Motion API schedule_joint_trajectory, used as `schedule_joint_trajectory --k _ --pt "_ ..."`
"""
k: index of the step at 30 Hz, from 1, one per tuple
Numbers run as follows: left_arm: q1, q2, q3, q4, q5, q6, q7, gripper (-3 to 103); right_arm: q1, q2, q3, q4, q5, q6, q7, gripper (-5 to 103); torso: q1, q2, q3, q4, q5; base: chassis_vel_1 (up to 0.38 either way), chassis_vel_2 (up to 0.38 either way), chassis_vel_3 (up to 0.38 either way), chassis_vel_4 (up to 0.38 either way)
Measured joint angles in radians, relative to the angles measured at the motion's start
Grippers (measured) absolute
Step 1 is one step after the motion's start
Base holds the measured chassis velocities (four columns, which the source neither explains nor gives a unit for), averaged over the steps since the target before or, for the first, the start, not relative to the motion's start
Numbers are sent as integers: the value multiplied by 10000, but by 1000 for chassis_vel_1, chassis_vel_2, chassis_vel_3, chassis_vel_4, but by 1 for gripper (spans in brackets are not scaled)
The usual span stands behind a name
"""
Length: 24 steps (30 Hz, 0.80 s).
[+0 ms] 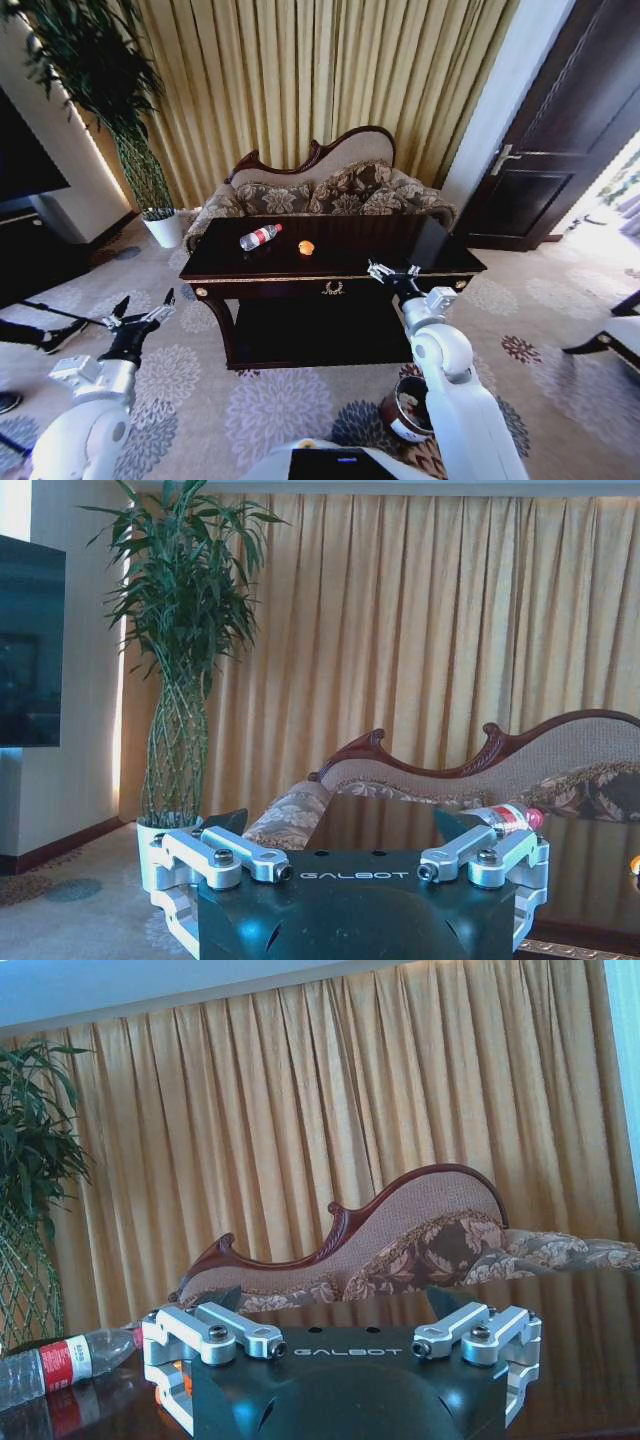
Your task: Move to the front of the table and place the trash on the table into the trash bin.
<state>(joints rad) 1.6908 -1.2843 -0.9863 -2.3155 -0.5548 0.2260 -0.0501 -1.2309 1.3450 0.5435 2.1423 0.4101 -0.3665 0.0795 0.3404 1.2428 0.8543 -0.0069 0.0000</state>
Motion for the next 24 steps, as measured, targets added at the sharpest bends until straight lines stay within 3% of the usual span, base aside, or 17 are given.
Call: schedule_joint_trajectory --k 24 --pt "48 -57 23 75 70 -146 56 100 -57 122 -12 -193 -716 231 -512 100 0 0 0 0 0 0 0 0 0"
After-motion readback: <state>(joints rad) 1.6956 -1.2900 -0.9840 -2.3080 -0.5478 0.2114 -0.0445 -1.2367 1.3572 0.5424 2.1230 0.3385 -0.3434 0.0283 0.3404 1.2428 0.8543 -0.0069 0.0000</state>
